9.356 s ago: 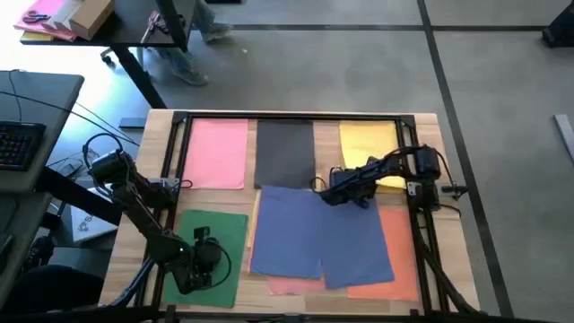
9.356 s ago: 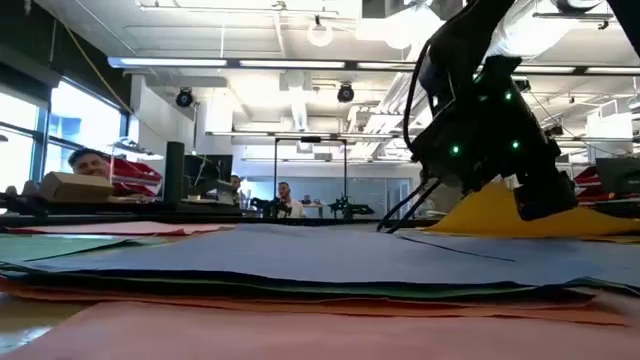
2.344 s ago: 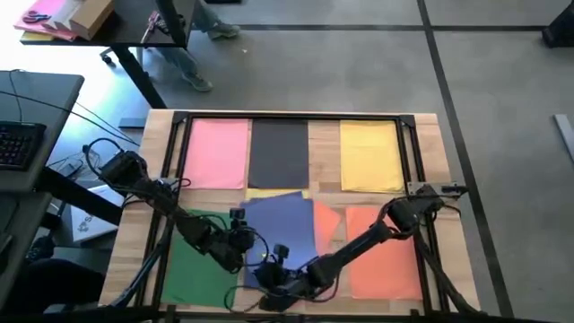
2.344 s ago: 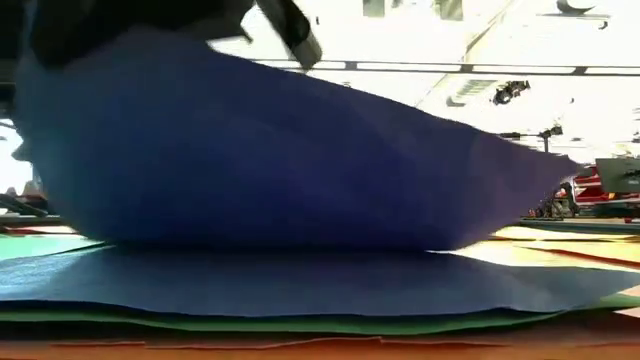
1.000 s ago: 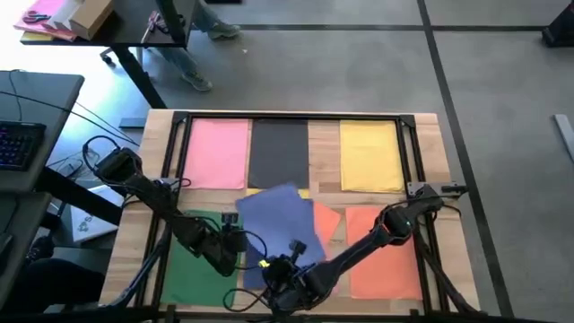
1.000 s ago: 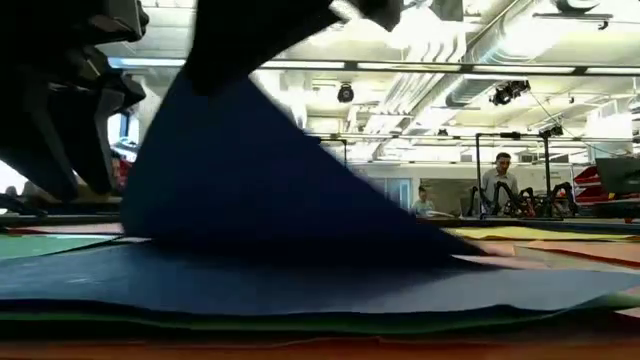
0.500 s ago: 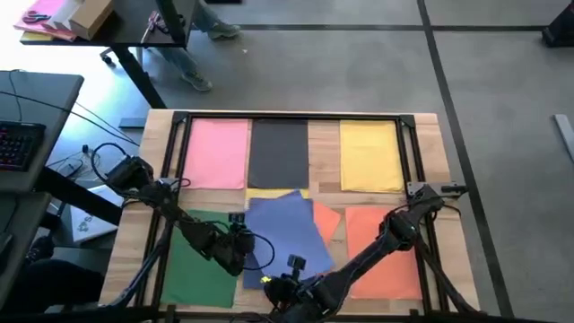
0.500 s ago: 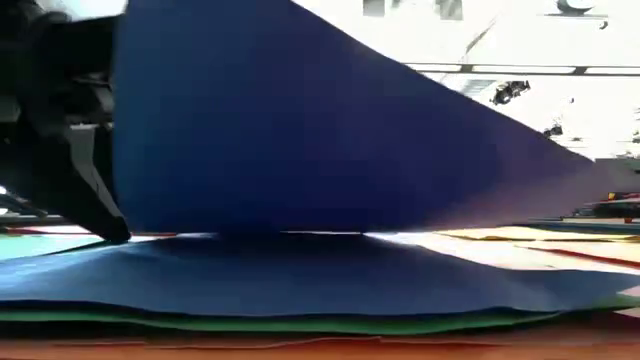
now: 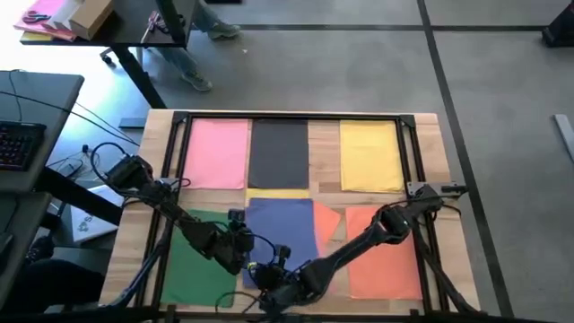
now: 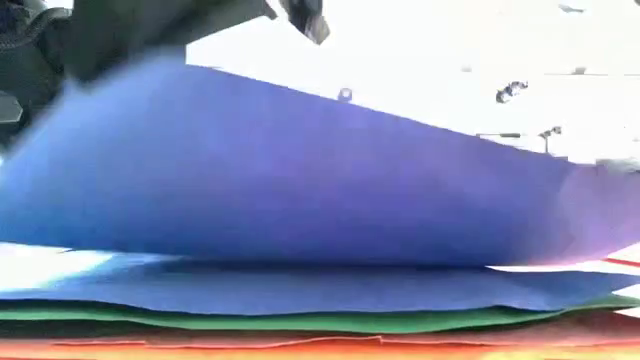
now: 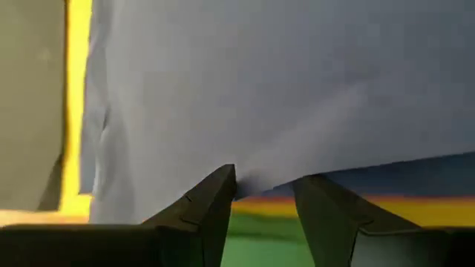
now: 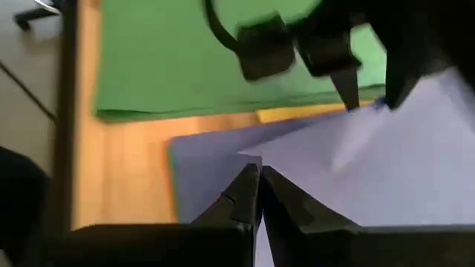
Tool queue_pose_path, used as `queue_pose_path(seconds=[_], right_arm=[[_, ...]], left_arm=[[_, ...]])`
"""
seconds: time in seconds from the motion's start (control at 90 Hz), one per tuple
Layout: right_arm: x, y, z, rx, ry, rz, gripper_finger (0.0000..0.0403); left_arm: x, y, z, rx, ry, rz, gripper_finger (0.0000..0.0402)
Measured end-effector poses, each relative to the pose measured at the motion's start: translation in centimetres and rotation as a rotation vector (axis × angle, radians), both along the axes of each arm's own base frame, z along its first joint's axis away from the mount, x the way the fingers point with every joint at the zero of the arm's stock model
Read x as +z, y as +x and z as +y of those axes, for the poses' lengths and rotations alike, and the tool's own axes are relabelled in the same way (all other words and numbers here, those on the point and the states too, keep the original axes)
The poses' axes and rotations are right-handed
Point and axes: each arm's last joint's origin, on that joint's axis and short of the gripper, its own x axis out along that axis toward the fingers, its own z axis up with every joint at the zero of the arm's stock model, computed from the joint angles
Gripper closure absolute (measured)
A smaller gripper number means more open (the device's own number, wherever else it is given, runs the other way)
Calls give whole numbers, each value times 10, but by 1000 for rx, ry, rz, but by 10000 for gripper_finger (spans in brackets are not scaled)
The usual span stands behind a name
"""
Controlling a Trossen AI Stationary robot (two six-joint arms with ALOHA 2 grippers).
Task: Organize paper
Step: Stack the purple color paper on top of the other purple color paper
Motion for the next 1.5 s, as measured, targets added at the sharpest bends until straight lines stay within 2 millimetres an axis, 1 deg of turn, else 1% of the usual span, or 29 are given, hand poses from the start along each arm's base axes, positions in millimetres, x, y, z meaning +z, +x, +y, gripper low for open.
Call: queue_pose_path(seconds=[0.089,0.178,0.267,0.411,0.511,0.589,0.656,0.711,0.811,0.878,0.944,0.989,1.056,1.122,1.178,1.256,1.322,1.411,1.5], right_arm=[[-5,8,-6,30,9,-24,403],[-7,16,-7,93,65,-82,403],[-4,22,-6,130,94,-132,403],[-3,23,-6,123,72,-155,403],[-3,22,-6,127,64,-144,403],[-6,18,-4,120,35,-111,403],[-5,9,-4,94,-16,-39,403],[3,-1,-8,53,-46,58,403],[24,-30,-18,-62,-102,272,403],[27,-51,-25,-126,-159,450,403],[22,-68,-27,-176,-189,616,403],[13,-73,-23,-155,-164,665,403],[8,-82,-17,-99,-116,724,403],[1,-93,-14,-119,-91,808,403],[-12,-104,-12,-144,-115,879,403],[-23,-115,-8,-155,-116,900,403],[-21,-128,-6,-179,-112,956,403],[-26,-141,-1,-178,-124,985,403],[-31,-148,0,-197,-128,1012,403]], left_arm=[[5,2,-1,-12,28,3,271],[7,6,-2,-40,41,-23,271],[8,10,-1,-52,37,-38,271],[8,12,2,-81,53,-24,271],[7,12,2,-123,74,-3,269],[7,11,2,-134,80,16,262],[6,9,4,-125,90,37,255],[6,7,4,-105,84,45,248],[4,4,2,-89,-8,85,234],[3,1,-3,-87,-92,120,228],[3,-3,-10,-85,-159,143,225],[3,-7,-16,-82,-191,148,225],[3,-12,-24,-83,-216,136,227],[3,-17,-34,-90,-241,113,230],[4,-21,-41,-88,-261,94,231],[5,-25,-49,-86,-286,64,233],[5,-28,-54,-92,-287,38,234],[4,-29,-56,-94,-272,17,234],[4,-28,-55,-87,-258,2,234]])
